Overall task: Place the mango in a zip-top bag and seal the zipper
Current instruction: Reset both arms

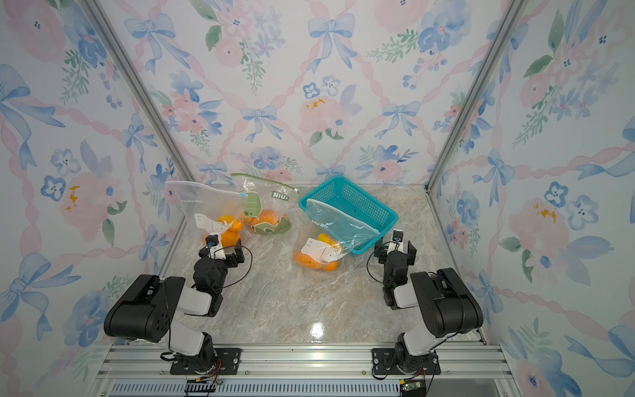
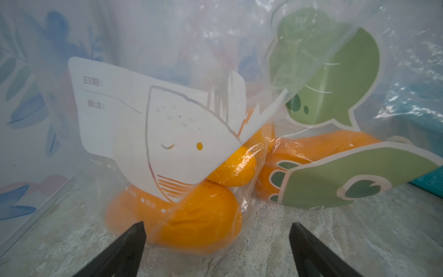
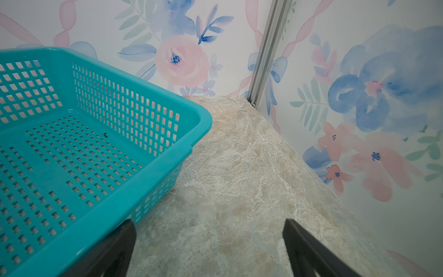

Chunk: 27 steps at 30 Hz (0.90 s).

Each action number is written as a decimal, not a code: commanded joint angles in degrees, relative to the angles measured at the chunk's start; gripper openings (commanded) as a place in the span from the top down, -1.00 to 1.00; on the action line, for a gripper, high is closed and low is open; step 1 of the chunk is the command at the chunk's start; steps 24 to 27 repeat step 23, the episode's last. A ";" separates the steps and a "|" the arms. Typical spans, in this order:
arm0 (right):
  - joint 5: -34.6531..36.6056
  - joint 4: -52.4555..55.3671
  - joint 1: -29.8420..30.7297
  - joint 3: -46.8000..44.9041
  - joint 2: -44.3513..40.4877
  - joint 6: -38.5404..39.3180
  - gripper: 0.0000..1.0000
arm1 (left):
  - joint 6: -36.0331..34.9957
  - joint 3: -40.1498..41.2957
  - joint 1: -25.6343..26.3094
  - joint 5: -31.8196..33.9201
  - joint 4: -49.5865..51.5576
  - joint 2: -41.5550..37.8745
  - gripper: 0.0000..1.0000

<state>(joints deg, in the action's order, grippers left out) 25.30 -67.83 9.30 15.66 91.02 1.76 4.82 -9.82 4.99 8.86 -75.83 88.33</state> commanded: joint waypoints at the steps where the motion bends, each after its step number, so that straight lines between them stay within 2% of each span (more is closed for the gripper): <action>1: -0.21 2.49 -0.40 1.30 -0.56 -0.51 -0.98 | -1.48 -0.66 0.71 1.26 -1.79 0.43 -0.96; 27: -0.16 2.66 -0.39 1.48 -0.50 -0.44 -0.98 | -1.72 -0.72 0.89 1.60 -1.74 0.51 -0.96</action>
